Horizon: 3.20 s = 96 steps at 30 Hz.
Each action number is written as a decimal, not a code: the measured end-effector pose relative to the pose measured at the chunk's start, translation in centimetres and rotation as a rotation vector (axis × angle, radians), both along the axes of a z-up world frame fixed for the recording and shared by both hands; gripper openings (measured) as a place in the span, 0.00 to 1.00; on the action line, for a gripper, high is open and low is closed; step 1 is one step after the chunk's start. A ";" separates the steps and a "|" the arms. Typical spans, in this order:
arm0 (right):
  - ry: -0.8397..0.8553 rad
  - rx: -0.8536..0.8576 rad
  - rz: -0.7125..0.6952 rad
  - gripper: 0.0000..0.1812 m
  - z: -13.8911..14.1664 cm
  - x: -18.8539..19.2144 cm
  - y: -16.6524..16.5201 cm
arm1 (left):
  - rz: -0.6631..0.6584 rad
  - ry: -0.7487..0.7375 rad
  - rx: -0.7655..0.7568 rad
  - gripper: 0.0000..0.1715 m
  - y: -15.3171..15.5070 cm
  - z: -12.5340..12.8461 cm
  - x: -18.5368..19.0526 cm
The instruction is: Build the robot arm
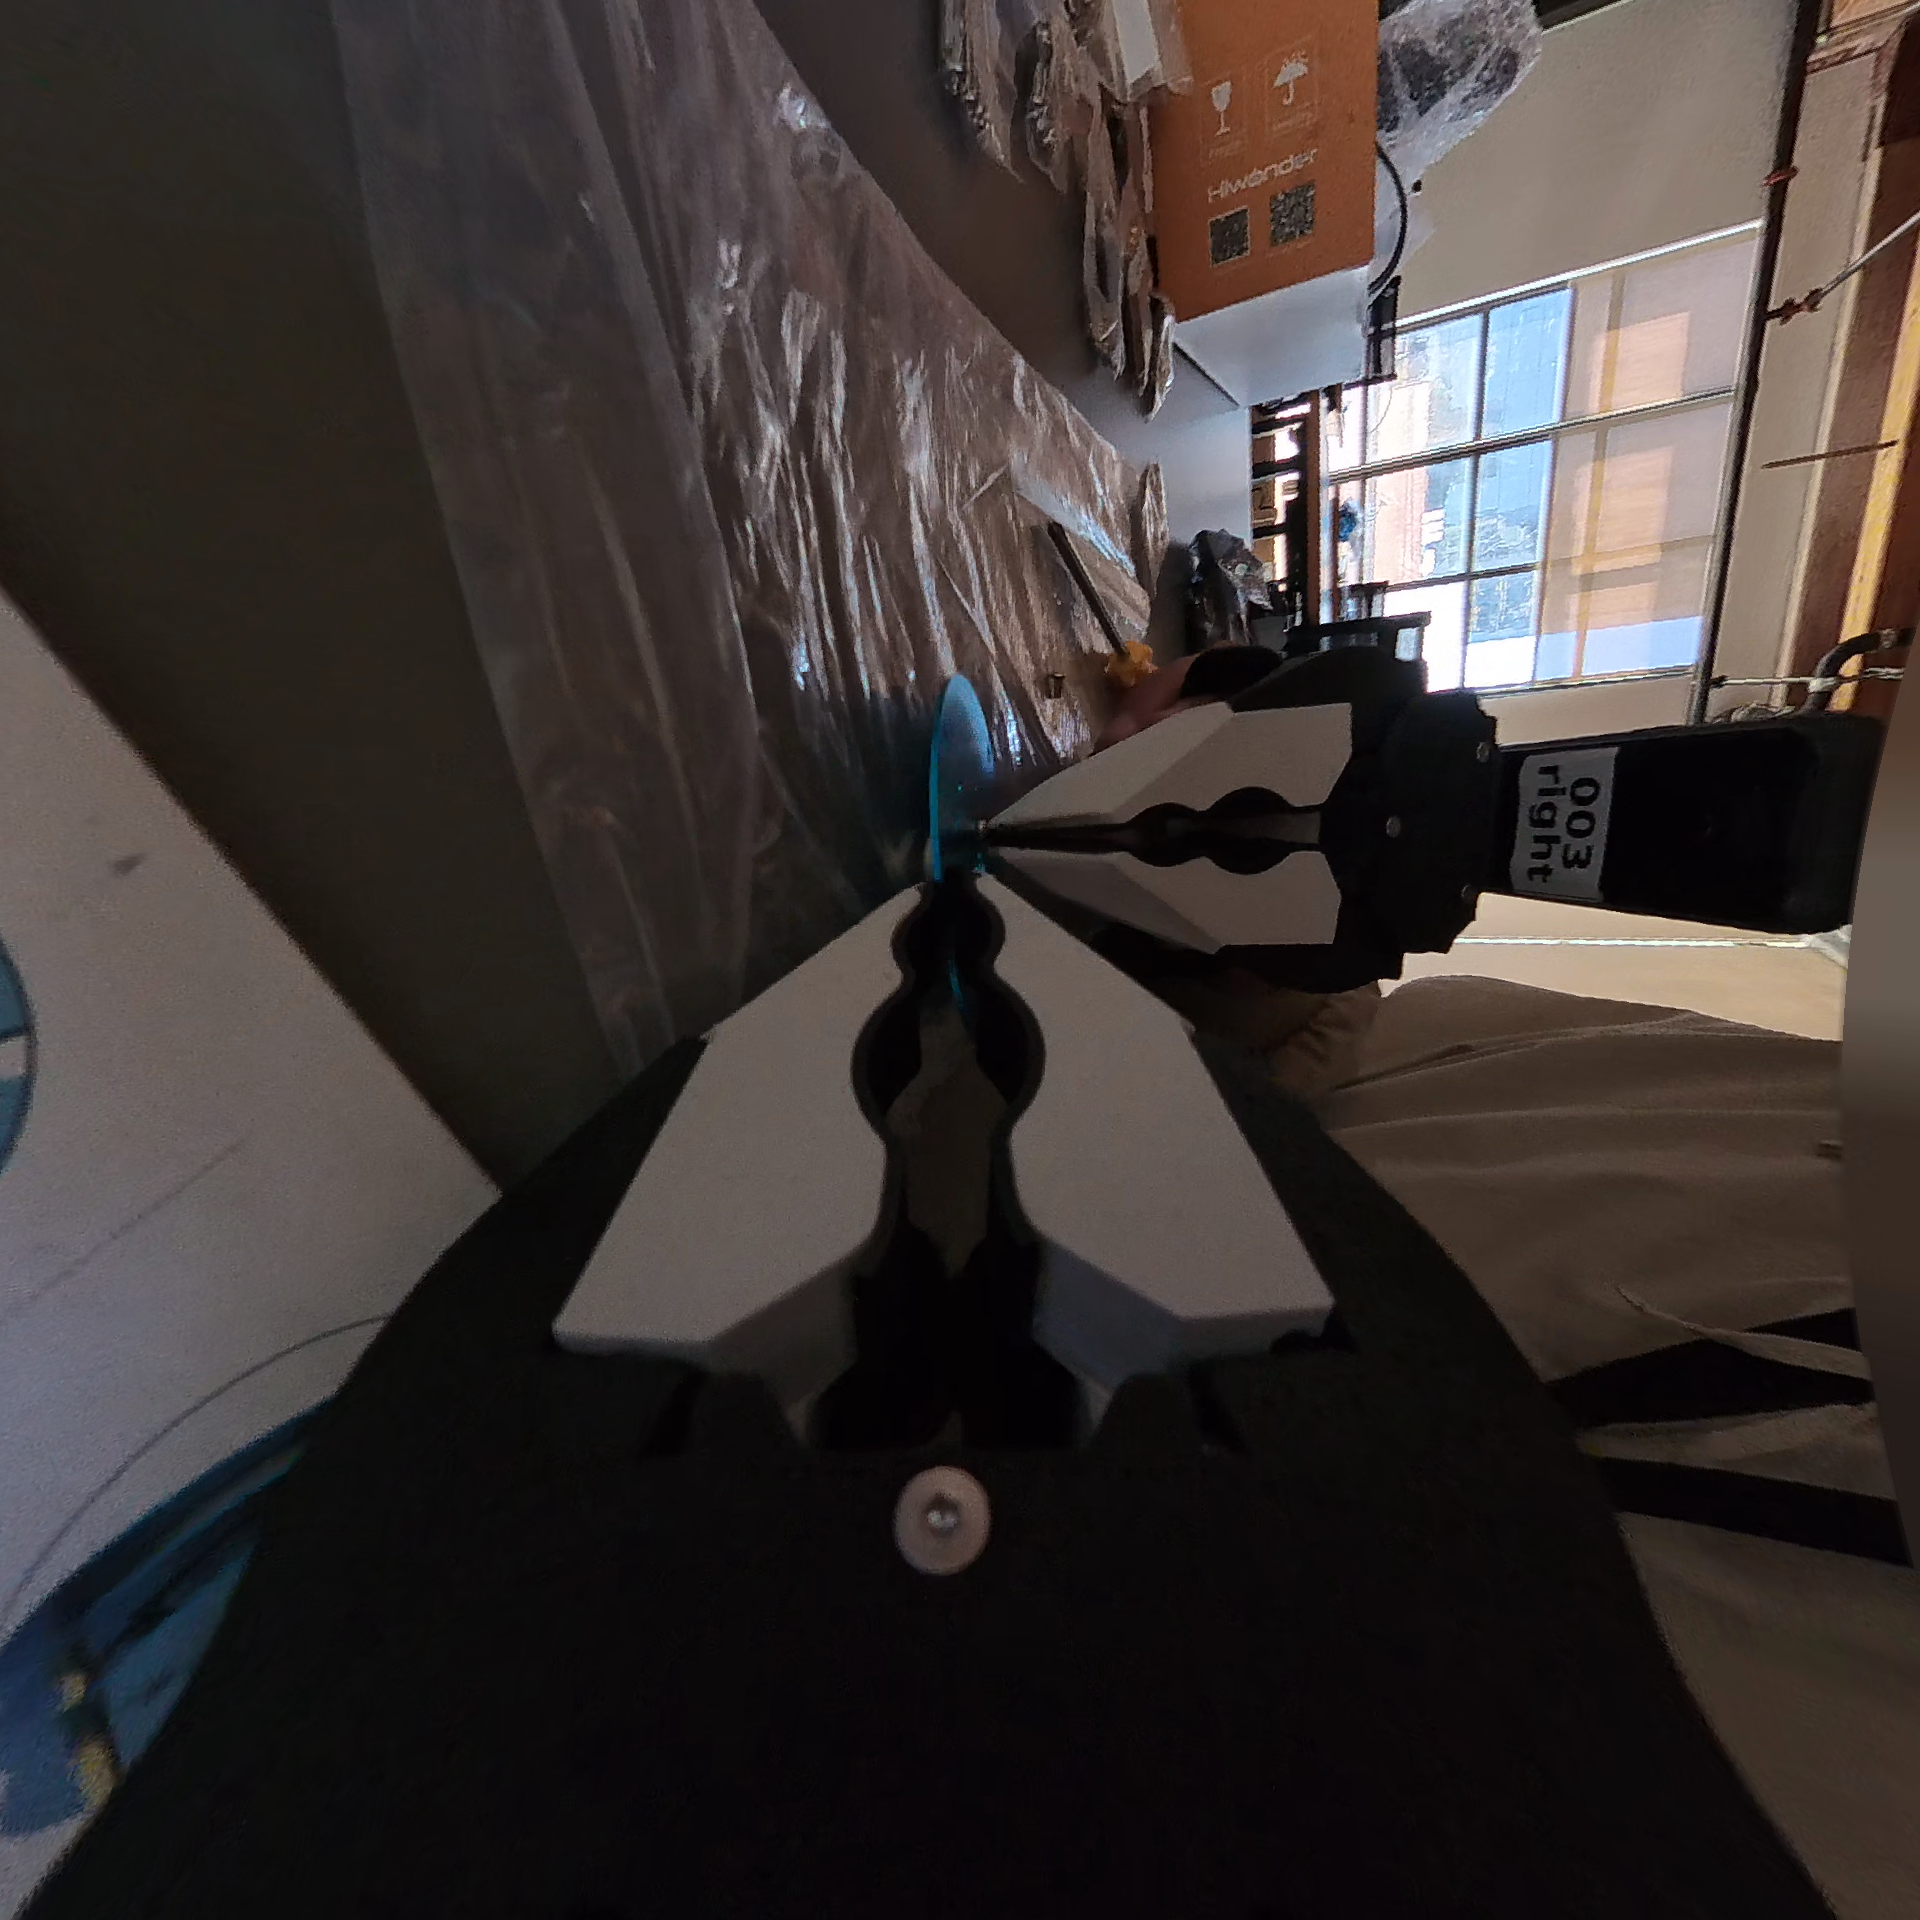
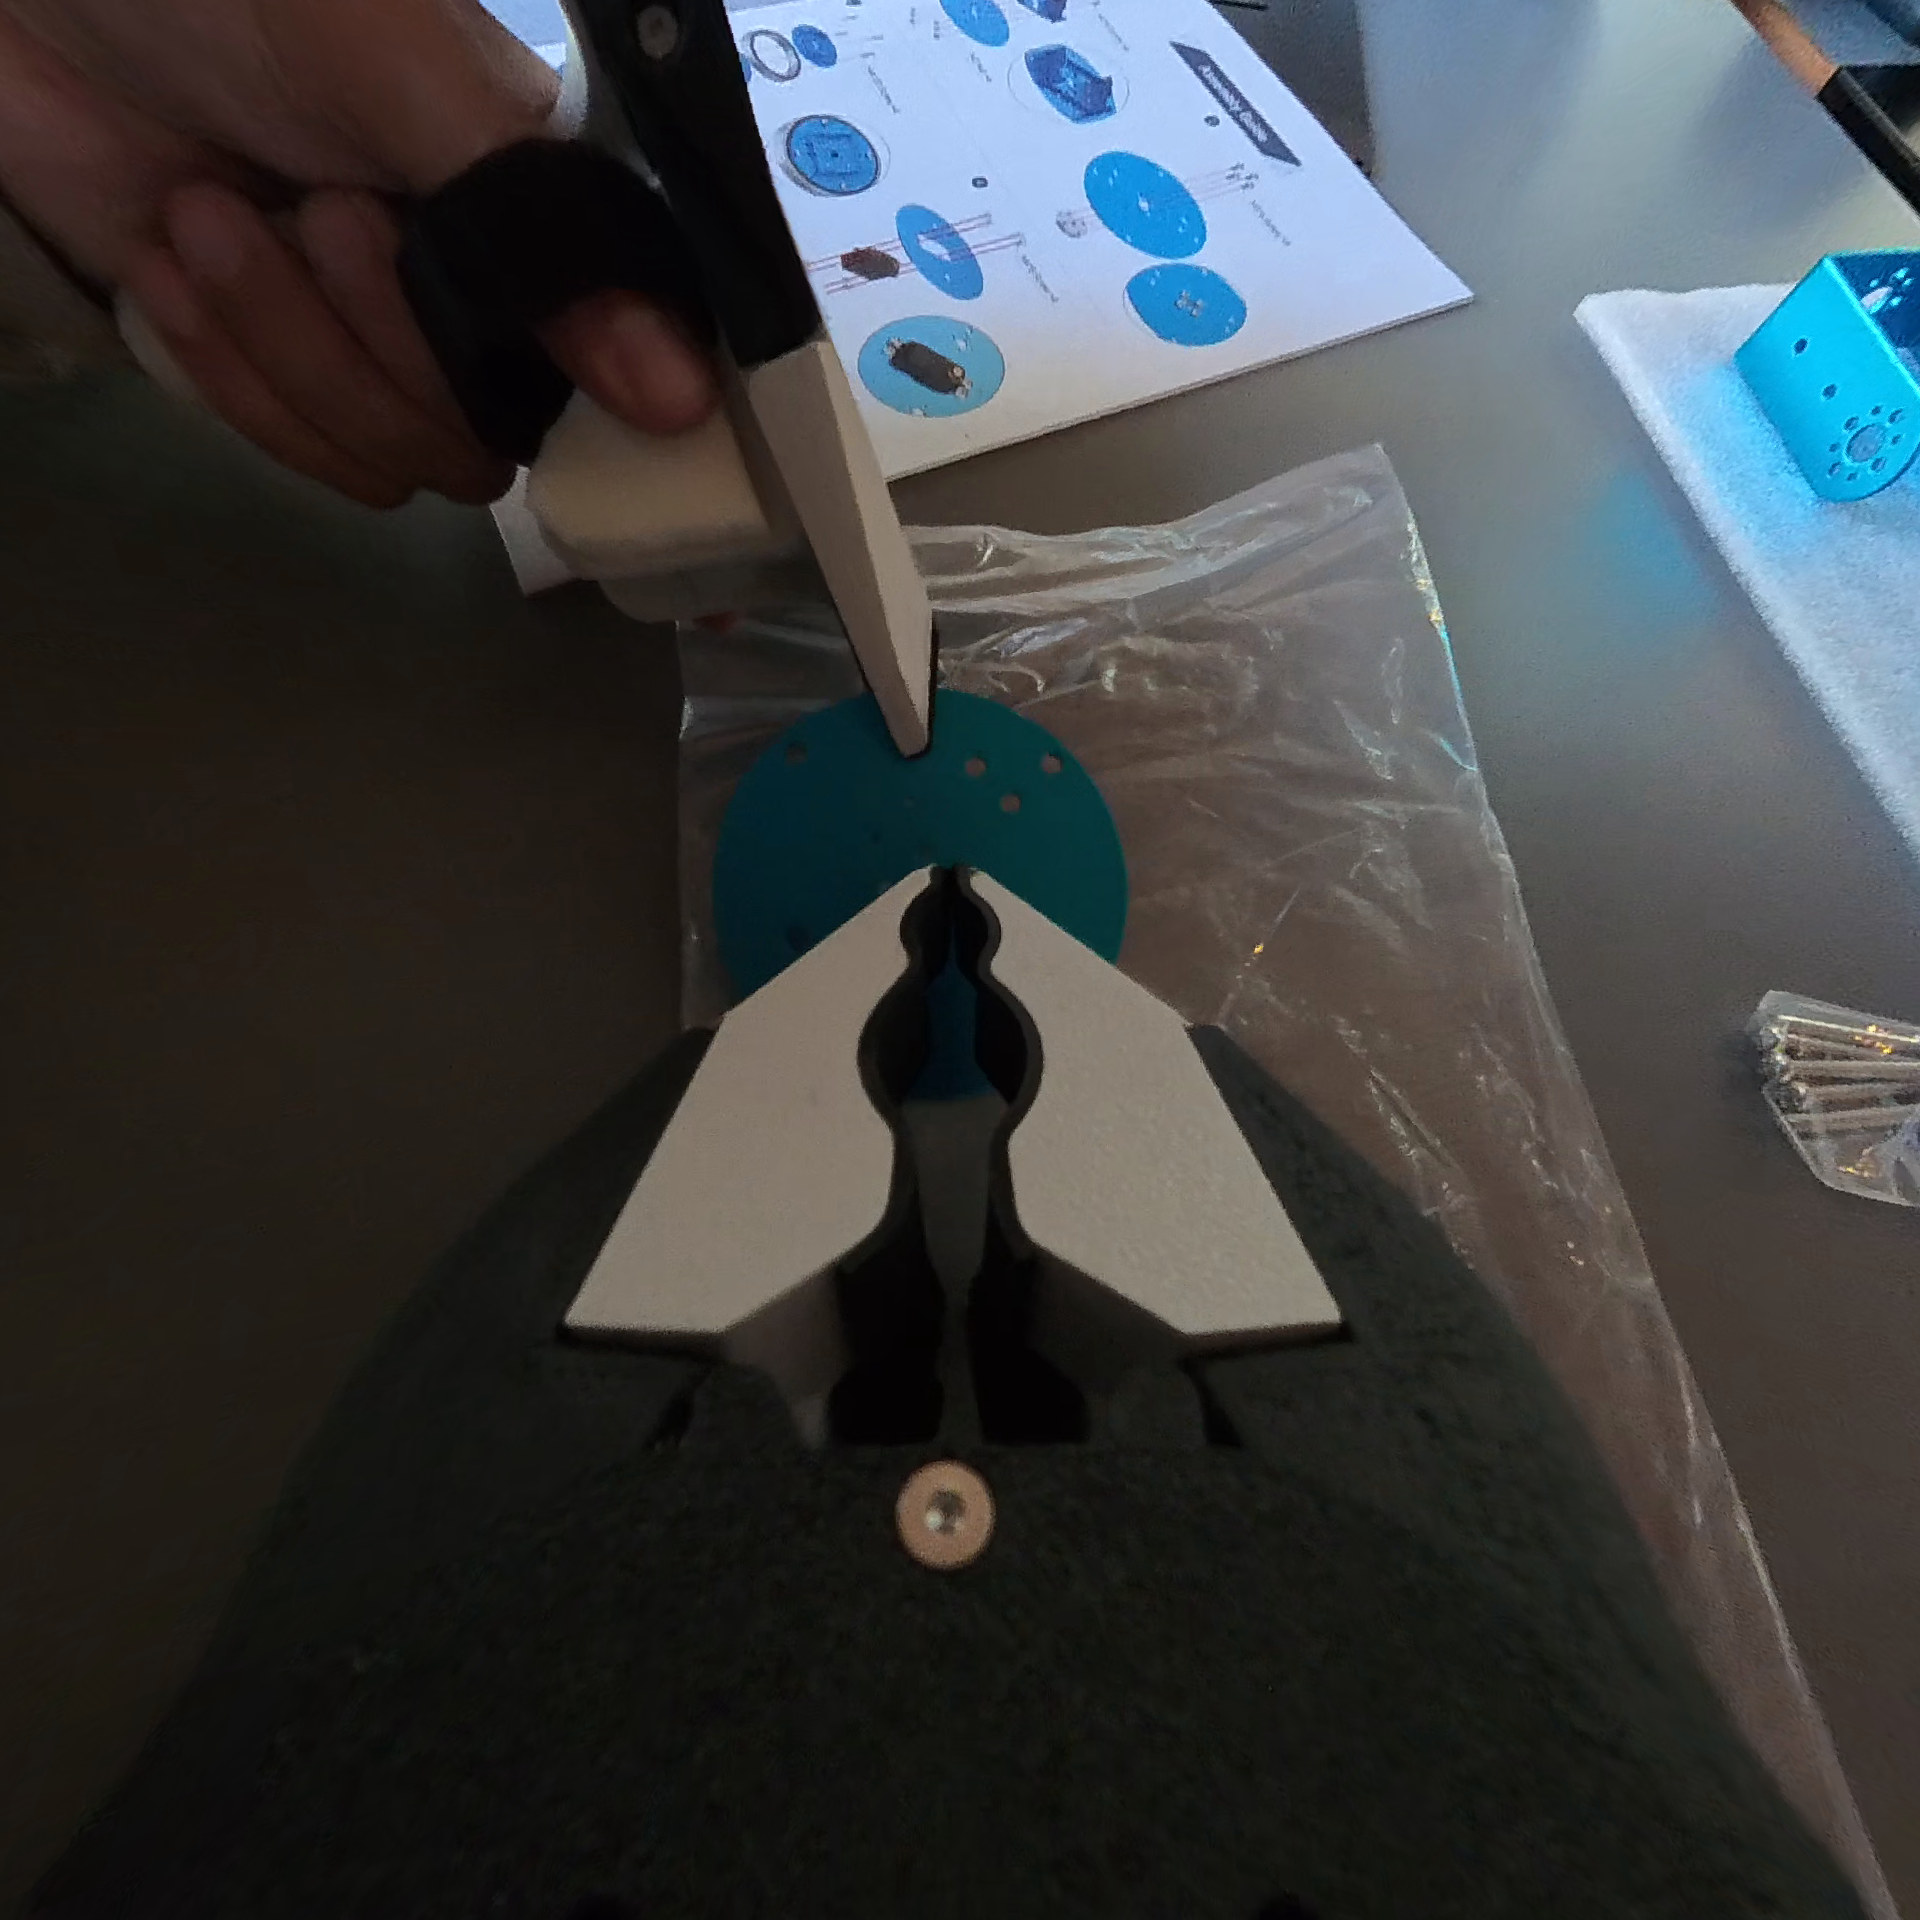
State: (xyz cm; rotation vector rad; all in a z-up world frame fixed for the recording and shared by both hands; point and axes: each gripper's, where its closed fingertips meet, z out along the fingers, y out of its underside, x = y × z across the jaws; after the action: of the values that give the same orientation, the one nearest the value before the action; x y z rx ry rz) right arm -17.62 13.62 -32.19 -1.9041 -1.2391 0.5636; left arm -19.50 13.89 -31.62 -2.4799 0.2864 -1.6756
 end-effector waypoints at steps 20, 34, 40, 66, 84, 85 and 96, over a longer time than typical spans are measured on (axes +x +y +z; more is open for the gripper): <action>0.046 -0.057 -0.014 0.00 0.7 0.3 0.2 | -0.047 0.196 0.215 0.05 0.2 -1.0 -0.3; -0.144 0.027 0.029 0.00 -0.5 -0.4 0.6 | -0.069 0.233 0.274 0.06 0.9 -1.0 -0.5; -0.076 -0.053 0.020 0.00 -0.4 -0.4 0.5 | -0.073 0.251 0.331 0.06 0.8 -1.1 -0.6; -0.058 -0.038 -0.421 0.23 -0.7 19.1 -3.7 | -0.312 0.181 0.988 0.12 -0.9 3.5 0.5; -0.083 -0.003 -0.073 0.09 8.7 11.6 -4.4 | -0.601 0.661 1.935 0.19 -0.3 5.8 6.2; -0.089 0.008 -0.040 0.10 9.5 10.7 -4.5 | -0.584 0.664 1.960 0.14 -0.7 6.2 6.1; 0.499 0.020 0.150 0.26 16.0 3.8 -2.3 | -0.147 0.317 1.602 0.00 -1.4 9.1 3.7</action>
State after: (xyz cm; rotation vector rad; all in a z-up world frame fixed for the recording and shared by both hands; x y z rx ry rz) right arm -13.86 11.32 -16.18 -1.5291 -1.0519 1.0287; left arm -15.75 12.54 -22.50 -1.3668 1.2258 -0.4661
